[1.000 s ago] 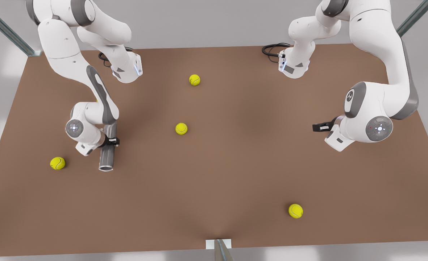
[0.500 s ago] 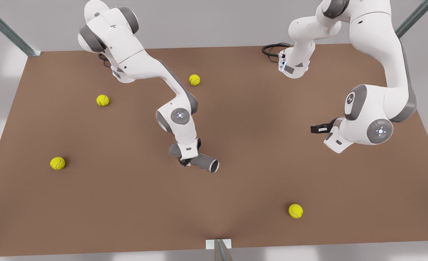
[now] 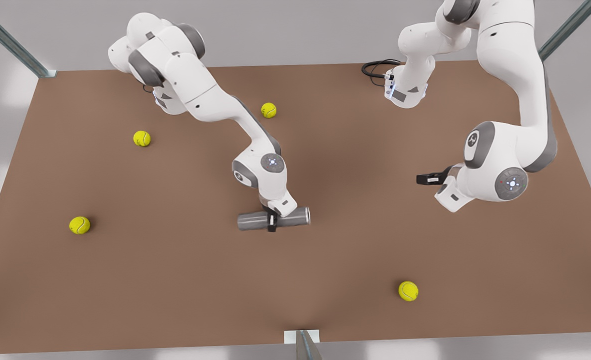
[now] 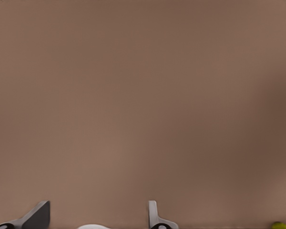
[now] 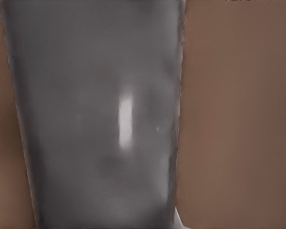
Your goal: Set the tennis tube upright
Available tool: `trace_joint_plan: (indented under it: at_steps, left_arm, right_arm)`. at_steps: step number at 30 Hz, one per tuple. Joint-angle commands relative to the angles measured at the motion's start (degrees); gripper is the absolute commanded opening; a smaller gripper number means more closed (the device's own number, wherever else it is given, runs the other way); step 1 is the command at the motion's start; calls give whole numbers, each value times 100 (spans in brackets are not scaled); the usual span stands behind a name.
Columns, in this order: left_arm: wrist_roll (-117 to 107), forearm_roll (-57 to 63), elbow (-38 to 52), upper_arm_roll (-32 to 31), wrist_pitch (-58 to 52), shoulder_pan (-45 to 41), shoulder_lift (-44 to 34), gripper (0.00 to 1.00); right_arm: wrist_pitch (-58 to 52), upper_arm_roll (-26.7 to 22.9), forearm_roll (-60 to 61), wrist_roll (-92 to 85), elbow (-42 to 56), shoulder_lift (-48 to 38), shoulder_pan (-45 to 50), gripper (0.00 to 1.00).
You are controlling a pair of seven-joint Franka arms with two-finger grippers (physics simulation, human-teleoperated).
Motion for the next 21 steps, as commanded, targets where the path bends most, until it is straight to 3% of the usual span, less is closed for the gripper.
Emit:
trace_joint_plan:
  at_steps: [1,9,14,15,16,21]
  left_arm:
    - [318,-78,-12,-7,103,8,1,100]
    - [362,-518,-135,-16,314,-36,159,100]
    - [370,-482,261,-60,727,-36,300,100]
    - [344,-509,339,-60,938,-1,282,100]
    - [335,-517,392,-95,1333,-97,300,100]
    - [309,-781,428,-104,1536,-264,643,100]
  right_arm:
    - [1,-10,-95,-1116,61,83,9,64]
    - [-8,-54,-103,-1142,359,390,18,64]
    - [-43,-62,-103,-1142,474,505,53,64]
    - [-43,-62,-95,-1134,474,505,44,74]
    - [-43,-62,-95,-1125,474,505,44,100]
    - [-43,-62,-95,-1151,518,505,44,100]
